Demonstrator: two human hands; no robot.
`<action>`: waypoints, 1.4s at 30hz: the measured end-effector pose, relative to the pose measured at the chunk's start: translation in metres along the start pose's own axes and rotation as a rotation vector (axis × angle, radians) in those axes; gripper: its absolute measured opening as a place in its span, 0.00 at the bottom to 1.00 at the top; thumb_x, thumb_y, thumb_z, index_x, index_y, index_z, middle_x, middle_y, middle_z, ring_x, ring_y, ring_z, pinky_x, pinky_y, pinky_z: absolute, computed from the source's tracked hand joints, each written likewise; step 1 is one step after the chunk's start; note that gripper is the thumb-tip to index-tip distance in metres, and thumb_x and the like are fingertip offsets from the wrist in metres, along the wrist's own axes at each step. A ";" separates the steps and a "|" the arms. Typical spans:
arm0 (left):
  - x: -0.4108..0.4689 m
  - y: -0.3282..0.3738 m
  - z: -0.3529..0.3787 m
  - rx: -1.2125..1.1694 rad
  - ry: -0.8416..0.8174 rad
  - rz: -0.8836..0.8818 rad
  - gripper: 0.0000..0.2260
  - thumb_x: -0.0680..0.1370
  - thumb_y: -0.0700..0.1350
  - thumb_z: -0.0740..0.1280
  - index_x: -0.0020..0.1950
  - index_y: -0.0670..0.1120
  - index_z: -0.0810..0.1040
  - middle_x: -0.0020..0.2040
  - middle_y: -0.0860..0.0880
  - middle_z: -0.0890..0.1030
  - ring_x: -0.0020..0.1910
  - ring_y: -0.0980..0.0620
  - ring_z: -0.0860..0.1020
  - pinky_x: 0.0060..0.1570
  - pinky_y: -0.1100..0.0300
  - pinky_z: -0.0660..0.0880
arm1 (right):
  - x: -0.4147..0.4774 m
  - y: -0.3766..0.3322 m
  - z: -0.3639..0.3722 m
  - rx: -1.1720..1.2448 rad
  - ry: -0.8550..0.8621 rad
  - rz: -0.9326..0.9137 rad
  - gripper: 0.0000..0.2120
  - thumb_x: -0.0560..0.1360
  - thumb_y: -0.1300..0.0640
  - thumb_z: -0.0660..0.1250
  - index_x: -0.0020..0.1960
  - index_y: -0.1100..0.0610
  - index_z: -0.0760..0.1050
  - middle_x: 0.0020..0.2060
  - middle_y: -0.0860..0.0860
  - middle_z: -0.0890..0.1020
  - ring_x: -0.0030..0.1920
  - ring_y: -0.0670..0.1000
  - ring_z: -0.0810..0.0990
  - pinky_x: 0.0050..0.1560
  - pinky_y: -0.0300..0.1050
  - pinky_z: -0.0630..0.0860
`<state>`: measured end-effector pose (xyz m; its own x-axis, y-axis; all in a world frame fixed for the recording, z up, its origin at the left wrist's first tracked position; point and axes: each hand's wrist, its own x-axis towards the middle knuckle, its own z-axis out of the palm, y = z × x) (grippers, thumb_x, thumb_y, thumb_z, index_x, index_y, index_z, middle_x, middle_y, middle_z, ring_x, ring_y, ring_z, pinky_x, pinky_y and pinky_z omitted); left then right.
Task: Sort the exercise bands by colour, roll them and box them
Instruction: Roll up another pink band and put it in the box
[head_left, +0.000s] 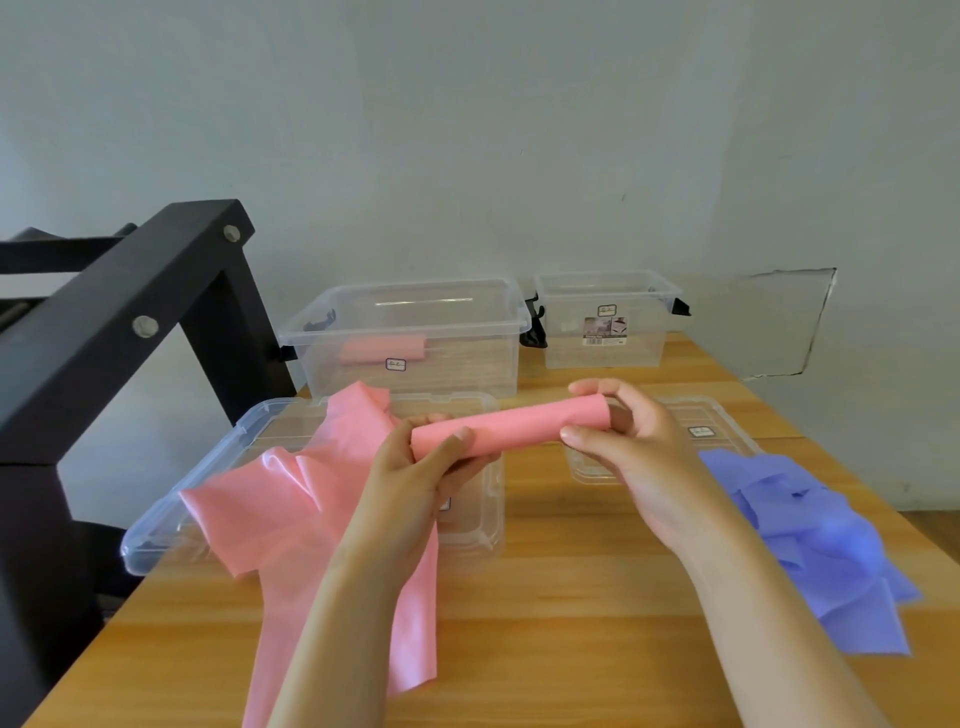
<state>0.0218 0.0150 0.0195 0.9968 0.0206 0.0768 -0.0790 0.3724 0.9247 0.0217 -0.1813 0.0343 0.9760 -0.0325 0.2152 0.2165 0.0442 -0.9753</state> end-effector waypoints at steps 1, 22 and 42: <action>0.000 0.000 0.001 0.001 0.010 0.008 0.08 0.78 0.36 0.66 0.56 0.40 0.73 0.54 0.39 0.81 0.49 0.43 0.84 0.56 0.51 0.78 | 0.000 0.001 0.001 0.033 0.014 0.024 0.16 0.72 0.69 0.71 0.54 0.52 0.78 0.40 0.44 0.85 0.46 0.51 0.81 0.57 0.56 0.75; 0.140 0.079 -0.045 -0.028 0.066 0.069 0.11 0.80 0.37 0.62 0.59 0.32 0.76 0.53 0.38 0.84 0.53 0.47 0.84 0.51 0.63 0.80 | 0.153 -0.018 0.066 0.302 0.050 0.019 0.09 0.73 0.70 0.70 0.50 0.61 0.77 0.38 0.53 0.86 0.39 0.51 0.86 0.44 0.37 0.81; 0.344 0.082 -0.102 -0.272 0.565 -0.395 0.07 0.80 0.29 0.59 0.56 0.32 0.74 0.60 0.33 0.76 0.65 0.39 0.74 0.69 0.52 0.67 | 0.359 0.050 0.168 0.280 0.086 0.578 0.14 0.72 0.79 0.63 0.55 0.68 0.73 0.40 0.61 0.78 0.39 0.54 0.78 0.33 0.38 0.81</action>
<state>0.3590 0.1475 0.0838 0.8092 0.2847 -0.5140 0.2187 0.6659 0.7133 0.3861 -0.0235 0.0714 0.9344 -0.0046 -0.3563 -0.3341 0.3364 -0.8805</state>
